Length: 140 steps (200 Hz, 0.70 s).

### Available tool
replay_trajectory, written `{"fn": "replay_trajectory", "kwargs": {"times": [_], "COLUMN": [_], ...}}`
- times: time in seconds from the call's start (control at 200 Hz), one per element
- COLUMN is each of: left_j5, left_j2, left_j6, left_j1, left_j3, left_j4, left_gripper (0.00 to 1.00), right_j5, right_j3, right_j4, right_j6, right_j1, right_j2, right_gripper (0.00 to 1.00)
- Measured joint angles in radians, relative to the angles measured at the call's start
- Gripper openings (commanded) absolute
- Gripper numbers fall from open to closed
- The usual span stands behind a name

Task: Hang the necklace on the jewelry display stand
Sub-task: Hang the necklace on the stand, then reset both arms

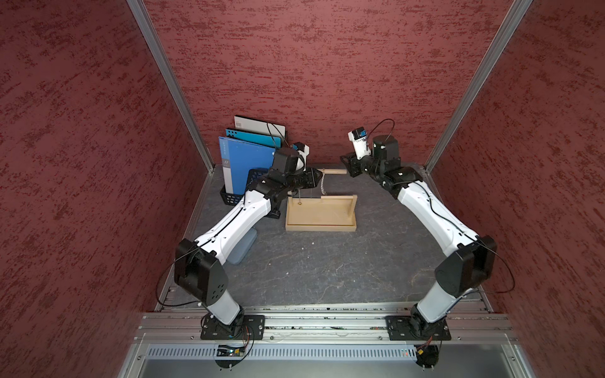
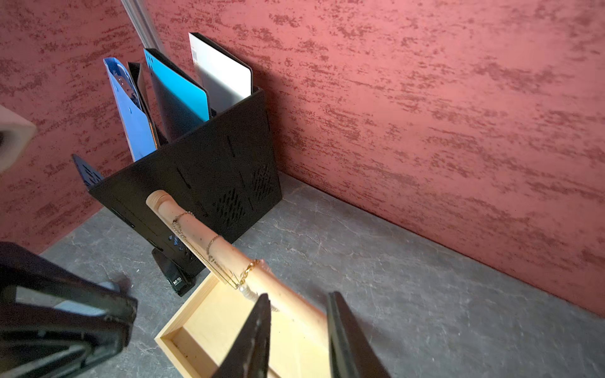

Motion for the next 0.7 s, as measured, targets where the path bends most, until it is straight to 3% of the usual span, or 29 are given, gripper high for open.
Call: {"fn": "replay_trajectory", "kwargs": {"times": [0.205,0.401,0.701], "left_j5": [-0.015,-0.027,-0.061], "left_j2": [-0.151,-0.357,-0.597], "left_j6": [0.069,0.139,0.266], "left_j1": [0.062,0.216,0.398], "left_j3": [-0.080,-0.185,-0.390], "left_j4": [-0.033,-0.091,-0.245], "left_gripper": [0.33,0.50,0.96], "right_j5": [0.129,0.286,0.512], "right_j3": [-0.255,-0.468,-0.699], "right_j4": [0.037,0.051,0.051], "right_j6": [0.030,0.072,0.128], "right_j1": [0.000,-0.006,-0.055], "right_j2": [-0.230,-0.420,-0.524], "right_gripper": [0.67,0.98,0.99]}}
